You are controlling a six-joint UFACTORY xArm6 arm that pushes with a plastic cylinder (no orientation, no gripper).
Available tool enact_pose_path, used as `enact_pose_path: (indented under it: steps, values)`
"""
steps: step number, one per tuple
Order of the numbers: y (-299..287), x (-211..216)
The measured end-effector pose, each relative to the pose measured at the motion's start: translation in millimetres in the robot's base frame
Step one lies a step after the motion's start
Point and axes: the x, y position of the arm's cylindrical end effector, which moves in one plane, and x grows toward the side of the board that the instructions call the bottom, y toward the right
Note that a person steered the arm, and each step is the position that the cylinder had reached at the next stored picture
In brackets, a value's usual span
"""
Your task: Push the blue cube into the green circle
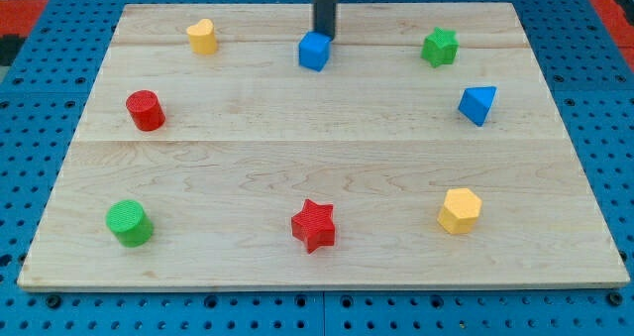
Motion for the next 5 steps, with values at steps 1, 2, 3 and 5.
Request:
enact_pose_path:
  steps: [1, 2, 3, 5]
  values:
    - [2, 33]
    - [-7, 90]
    - [-59, 148]
    - [-144, 196]
